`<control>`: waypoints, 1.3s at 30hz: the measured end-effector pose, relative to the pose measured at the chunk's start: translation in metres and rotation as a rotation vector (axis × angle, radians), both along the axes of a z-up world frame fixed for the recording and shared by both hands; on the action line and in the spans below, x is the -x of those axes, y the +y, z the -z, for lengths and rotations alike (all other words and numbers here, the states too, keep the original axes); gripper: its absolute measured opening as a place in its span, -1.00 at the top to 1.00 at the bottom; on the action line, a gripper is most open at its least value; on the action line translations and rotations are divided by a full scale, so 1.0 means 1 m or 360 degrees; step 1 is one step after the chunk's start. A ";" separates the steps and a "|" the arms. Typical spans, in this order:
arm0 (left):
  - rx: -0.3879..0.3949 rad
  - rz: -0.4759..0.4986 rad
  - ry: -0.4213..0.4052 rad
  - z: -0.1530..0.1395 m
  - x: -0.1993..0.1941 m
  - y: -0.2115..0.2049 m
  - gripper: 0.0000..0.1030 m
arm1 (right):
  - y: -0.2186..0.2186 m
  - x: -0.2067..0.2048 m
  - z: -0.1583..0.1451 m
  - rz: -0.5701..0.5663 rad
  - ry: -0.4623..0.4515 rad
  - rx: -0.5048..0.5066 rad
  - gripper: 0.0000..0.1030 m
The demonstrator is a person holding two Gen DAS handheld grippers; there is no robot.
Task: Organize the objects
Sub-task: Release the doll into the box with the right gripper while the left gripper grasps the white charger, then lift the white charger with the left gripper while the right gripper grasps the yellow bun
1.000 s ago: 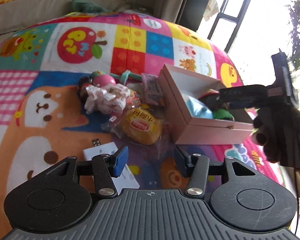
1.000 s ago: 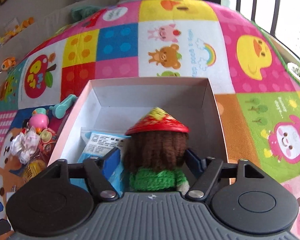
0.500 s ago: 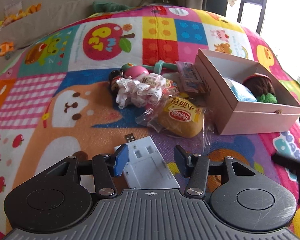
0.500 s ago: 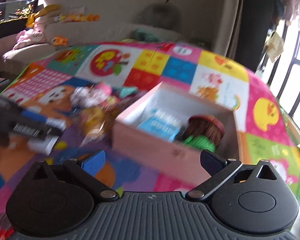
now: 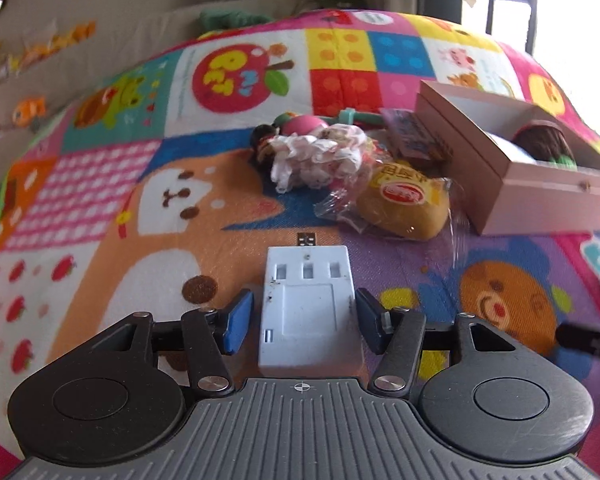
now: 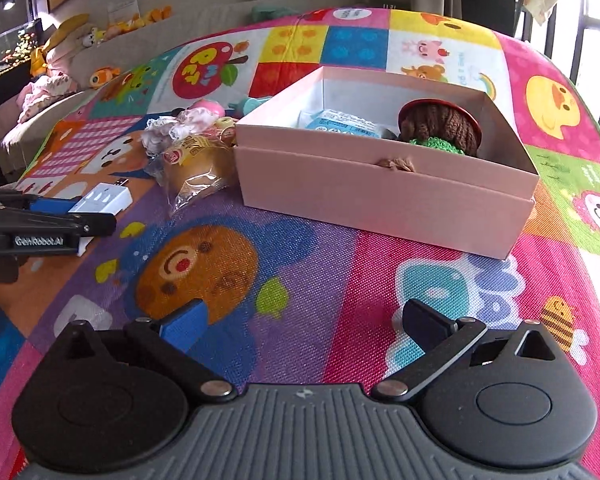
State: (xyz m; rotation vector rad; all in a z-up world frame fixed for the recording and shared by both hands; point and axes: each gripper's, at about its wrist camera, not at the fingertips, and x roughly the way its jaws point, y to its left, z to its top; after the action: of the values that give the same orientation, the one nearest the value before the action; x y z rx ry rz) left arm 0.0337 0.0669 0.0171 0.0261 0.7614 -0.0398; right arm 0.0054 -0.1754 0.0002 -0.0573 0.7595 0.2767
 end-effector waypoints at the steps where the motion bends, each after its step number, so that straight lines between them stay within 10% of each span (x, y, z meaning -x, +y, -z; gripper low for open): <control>1: 0.0017 -0.0017 0.0002 0.000 -0.003 0.001 -0.15 | 0.002 0.000 0.000 0.0000 -0.0002 0.0019 -1.00; 27: -0.0041 0.0079 0.0048 -0.005 0.044 0.034 -0.03 | 0.024 -0.013 -0.024 -0.0155 0.0022 0.0053 -1.00; 33: -0.0102 0.0111 -0.0028 -0.002 0.052 0.032 -0.03 | 0.094 -0.030 -0.061 -0.0344 -0.0316 0.0372 -0.86; 39: -0.0049 0.0099 -0.0052 -0.001 0.054 0.036 -0.03 | 0.150 -0.075 -0.045 -0.0399 -0.0342 0.0670 -0.70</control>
State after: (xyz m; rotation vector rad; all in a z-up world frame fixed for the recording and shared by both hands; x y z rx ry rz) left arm -0.0200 0.1033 0.0179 0.0797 0.7286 -0.0863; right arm 0.0801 -0.0254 0.0453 -0.5751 0.5857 0.3388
